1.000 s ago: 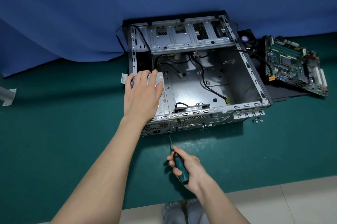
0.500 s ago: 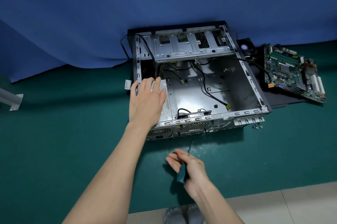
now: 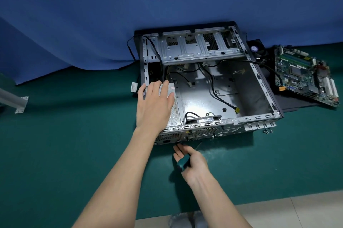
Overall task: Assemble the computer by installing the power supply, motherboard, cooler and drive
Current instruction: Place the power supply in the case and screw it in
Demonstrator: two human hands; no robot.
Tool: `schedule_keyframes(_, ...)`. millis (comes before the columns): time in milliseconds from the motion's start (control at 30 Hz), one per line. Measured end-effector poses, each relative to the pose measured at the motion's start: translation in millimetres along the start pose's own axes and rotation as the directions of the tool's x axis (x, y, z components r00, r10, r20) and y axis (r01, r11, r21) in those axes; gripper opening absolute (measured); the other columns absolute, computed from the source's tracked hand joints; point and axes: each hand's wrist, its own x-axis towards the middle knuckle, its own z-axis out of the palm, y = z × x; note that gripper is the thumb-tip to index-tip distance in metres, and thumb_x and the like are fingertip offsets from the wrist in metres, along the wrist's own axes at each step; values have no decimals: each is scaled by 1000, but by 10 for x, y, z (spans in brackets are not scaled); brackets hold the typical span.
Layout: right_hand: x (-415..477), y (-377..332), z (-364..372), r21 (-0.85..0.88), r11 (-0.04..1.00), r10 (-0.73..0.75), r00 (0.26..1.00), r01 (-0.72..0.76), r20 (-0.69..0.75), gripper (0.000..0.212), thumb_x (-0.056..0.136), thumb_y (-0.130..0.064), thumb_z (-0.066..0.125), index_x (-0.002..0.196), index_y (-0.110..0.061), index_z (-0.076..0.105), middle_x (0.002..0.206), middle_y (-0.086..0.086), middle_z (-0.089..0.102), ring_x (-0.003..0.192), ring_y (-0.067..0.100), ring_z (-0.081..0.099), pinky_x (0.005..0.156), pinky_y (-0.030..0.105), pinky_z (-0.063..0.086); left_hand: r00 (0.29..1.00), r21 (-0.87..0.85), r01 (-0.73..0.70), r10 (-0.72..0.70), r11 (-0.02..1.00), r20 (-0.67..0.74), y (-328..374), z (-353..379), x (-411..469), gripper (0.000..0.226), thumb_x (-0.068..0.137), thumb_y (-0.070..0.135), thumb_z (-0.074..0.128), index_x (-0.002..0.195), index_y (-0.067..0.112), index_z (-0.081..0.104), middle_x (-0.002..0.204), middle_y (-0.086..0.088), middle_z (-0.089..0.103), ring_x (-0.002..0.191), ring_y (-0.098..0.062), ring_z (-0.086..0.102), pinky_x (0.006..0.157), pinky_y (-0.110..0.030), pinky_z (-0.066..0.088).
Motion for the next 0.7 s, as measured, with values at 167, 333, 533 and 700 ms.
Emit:
schedule_keyframes(167, -4, -18, 1, -14, 1000, -4, 1000, 4, 4, 20, 95, 7, 45, 113, 7, 55, 117, 24, 64, 108, 38, 62, 99, 41, 47, 1000, 5, 0, 0, 1000, 7, 0, -1, 6, 50, 102, 38, 18, 145, 17, 32, 134, 1, 43, 129, -15, 35, 116, -38, 8)
schedule_keyframes(333, -1, -28, -4, -39, 999, -31, 999, 30, -26, 22, 94, 11, 42, 112, 9, 55, 114, 26, 64, 104, 41, 63, 94, 41, 49, 1000, 9, -5, 5, 1000, 17, -3, -11, -4, 51, 103, 38, 17, 147, 16, 29, 136, 0, 42, 130, -16, 34, 116, -38, 7)
schedule_keyframes(533, 55, 46, 110, -44, 994, -106, 986, 101, -127, 20, 91, 19, 40, 98, 7, 55, 96, 27, 60, 82, 39, 64, 84, 45, 52, 1000, 15, -1, 1, 1000, 18, 9, -12, -11, 51, 103, 37, 19, 148, 15, 28, 137, 0, 41, 130, -15, 33, 116, -37, 6)
schedule_keyframes(700, 149, 159, 237, -55, 974, -225, 923, 219, -312, 18, 81, 21, 57, 72, 5, 60, 60, 13, 63, 38, 22, 62, 39, 24, 51, 1000, 9, -3, 2, 1000, 9, 5, 7, -7, 51, 102, 38, 19, 147, 16, 29, 137, 0, 42, 130, -15, 34, 116, -37, 7)
